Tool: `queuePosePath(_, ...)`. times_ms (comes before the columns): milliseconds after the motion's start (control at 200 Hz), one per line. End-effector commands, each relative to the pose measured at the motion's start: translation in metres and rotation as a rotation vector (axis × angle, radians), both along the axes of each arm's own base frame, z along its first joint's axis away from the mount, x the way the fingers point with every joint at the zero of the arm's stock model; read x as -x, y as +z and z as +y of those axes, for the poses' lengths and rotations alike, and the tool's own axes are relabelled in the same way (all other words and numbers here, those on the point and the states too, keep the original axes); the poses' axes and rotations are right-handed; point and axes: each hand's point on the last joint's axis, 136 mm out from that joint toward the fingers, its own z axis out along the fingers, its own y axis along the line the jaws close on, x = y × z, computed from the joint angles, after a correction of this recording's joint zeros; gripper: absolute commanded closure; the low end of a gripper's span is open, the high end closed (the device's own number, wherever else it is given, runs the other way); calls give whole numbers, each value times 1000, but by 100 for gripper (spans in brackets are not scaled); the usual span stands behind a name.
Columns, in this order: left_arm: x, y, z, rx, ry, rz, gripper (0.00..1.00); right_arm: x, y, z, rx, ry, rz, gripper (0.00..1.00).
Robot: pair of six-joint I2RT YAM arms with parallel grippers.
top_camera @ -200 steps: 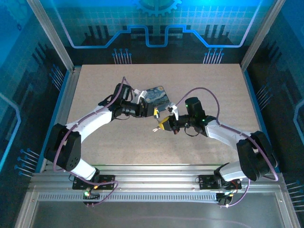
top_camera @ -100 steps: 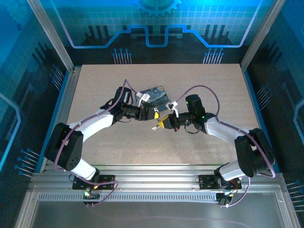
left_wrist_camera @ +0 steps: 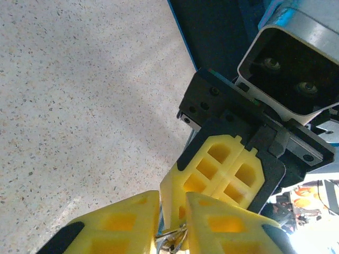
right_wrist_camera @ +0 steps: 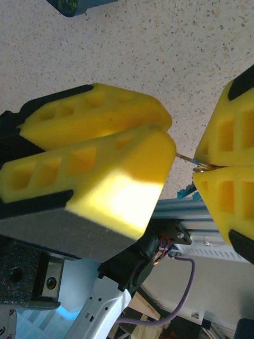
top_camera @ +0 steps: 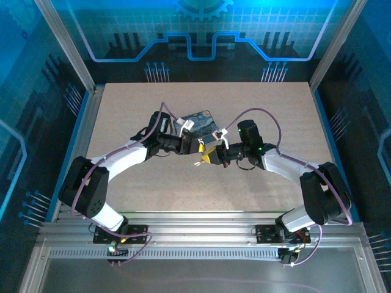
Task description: Unlock a padlock with a key
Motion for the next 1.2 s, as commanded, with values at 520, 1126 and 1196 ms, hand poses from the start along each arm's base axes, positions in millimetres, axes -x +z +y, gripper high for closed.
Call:
queuePosePath(520,-11,-1,-3,60,37,22,100,-21,-7,-8,-7,-76,81,78)
queuePosePath(1126,-32,-4,-2,60,99,48,100,-28,11,-16,-102,-163,93,65)
queuePosePath(1196,-32,-4,-3,62,101,49,100,-29,9,-14,-101,-164,110,65)
